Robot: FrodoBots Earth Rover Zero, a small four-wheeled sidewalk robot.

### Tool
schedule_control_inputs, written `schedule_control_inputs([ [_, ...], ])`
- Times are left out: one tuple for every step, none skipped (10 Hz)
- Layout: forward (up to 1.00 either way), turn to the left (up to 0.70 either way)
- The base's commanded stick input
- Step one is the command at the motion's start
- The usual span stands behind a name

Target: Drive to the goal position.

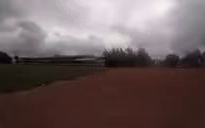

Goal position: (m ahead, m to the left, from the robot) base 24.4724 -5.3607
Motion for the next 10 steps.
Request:
schedule_control_inputs([
  [0.70,0.00],
  [0.70,0.00],
  [0.70,0.00],
  [0.70,0.00],
  [0.70,0.00],
  [0.70,0.00],
  [0.70,0.00],
  [0.70,0.00],
  [0.70,0.00],
  [0.70,0.00],
])
